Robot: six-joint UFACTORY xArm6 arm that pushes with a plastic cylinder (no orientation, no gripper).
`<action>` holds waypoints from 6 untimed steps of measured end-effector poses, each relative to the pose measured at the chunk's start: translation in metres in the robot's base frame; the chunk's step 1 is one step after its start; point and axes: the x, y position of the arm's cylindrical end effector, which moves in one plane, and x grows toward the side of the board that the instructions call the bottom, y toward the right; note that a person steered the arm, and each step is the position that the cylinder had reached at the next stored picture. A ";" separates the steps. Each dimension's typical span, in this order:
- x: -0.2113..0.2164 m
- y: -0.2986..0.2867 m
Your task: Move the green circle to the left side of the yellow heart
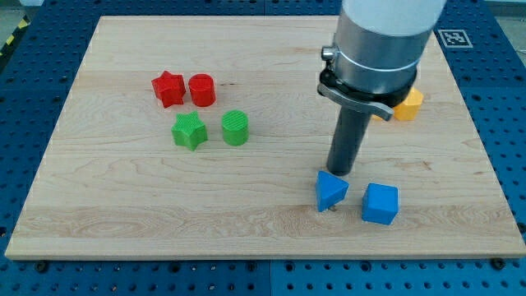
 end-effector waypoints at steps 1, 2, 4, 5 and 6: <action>0.007 -0.054; 0.007 -0.059; 0.013 -0.084; 0.015 -0.122; 0.008 -0.141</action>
